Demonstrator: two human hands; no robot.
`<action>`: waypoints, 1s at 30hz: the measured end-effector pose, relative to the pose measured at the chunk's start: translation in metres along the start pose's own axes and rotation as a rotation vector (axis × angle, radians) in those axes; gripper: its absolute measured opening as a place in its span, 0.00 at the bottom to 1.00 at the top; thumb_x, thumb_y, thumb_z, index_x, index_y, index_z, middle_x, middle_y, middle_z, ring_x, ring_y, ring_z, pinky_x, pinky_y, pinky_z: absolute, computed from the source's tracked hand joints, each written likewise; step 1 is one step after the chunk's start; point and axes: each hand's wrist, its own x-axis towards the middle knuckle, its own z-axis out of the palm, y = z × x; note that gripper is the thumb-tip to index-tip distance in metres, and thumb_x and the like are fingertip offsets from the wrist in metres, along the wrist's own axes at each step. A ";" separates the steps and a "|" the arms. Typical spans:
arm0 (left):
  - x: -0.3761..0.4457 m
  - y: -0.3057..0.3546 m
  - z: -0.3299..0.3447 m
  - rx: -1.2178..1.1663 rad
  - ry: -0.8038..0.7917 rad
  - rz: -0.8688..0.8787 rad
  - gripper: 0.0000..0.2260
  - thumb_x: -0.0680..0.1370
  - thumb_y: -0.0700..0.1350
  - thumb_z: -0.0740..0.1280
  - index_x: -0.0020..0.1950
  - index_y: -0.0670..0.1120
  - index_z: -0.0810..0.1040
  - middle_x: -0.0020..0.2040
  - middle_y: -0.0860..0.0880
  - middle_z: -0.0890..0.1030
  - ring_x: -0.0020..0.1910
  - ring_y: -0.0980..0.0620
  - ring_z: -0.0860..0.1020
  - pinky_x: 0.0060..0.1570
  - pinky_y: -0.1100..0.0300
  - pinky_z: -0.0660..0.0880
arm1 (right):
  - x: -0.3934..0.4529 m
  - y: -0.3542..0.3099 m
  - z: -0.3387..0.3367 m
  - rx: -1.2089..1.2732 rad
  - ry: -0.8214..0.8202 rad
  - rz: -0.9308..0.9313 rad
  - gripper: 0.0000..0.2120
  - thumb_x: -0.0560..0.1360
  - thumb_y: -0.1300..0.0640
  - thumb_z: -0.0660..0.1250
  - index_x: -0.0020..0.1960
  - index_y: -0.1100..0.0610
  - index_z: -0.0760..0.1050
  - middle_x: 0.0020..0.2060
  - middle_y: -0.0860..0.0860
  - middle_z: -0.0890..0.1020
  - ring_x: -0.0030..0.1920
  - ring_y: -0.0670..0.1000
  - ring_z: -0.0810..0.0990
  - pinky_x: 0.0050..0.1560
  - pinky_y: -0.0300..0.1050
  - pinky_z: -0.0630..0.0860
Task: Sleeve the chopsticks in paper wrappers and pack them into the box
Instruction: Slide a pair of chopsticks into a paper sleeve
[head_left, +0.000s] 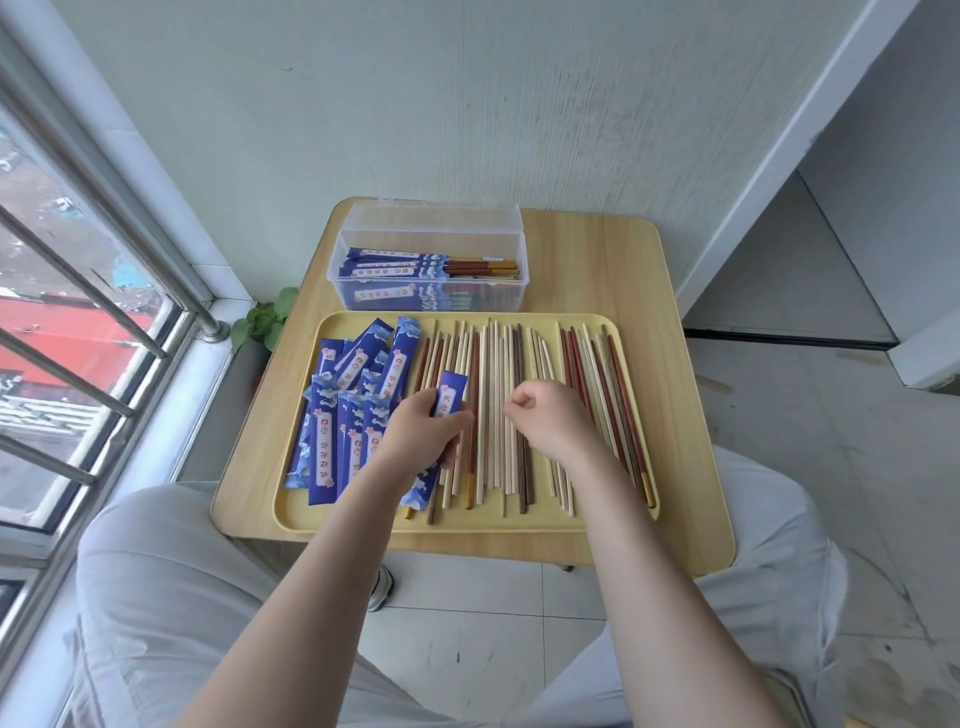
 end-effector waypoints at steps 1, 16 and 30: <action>0.001 -0.003 0.002 -0.010 0.007 -0.006 0.07 0.79 0.41 0.69 0.47 0.40 0.73 0.33 0.45 0.77 0.26 0.52 0.74 0.28 0.60 0.75 | 0.000 0.001 0.005 -0.100 0.009 0.004 0.06 0.81 0.55 0.64 0.51 0.54 0.79 0.47 0.47 0.81 0.42 0.46 0.79 0.40 0.42 0.76; 0.000 -0.007 0.007 -0.131 0.050 -0.010 0.12 0.81 0.43 0.67 0.56 0.34 0.74 0.34 0.46 0.76 0.27 0.54 0.72 0.29 0.60 0.74 | -0.002 0.002 0.026 -0.349 0.154 0.135 0.10 0.82 0.60 0.63 0.61 0.62 0.74 0.46 0.53 0.80 0.40 0.53 0.80 0.27 0.41 0.67; -0.002 0.012 -0.003 -0.873 -0.033 -0.258 0.16 0.83 0.45 0.53 0.55 0.40 0.78 0.33 0.47 0.74 0.28 0.53 0.71 0.27 0.62 0.70 | -0.006 -0.008 -0.008 0.275 0.038 0.096 0.04 0.77 0.60 0.66 0.51 0.55 0.73 0.43 0.55 0.80 0.35 0.50 0.76 0.34 0.43 0.74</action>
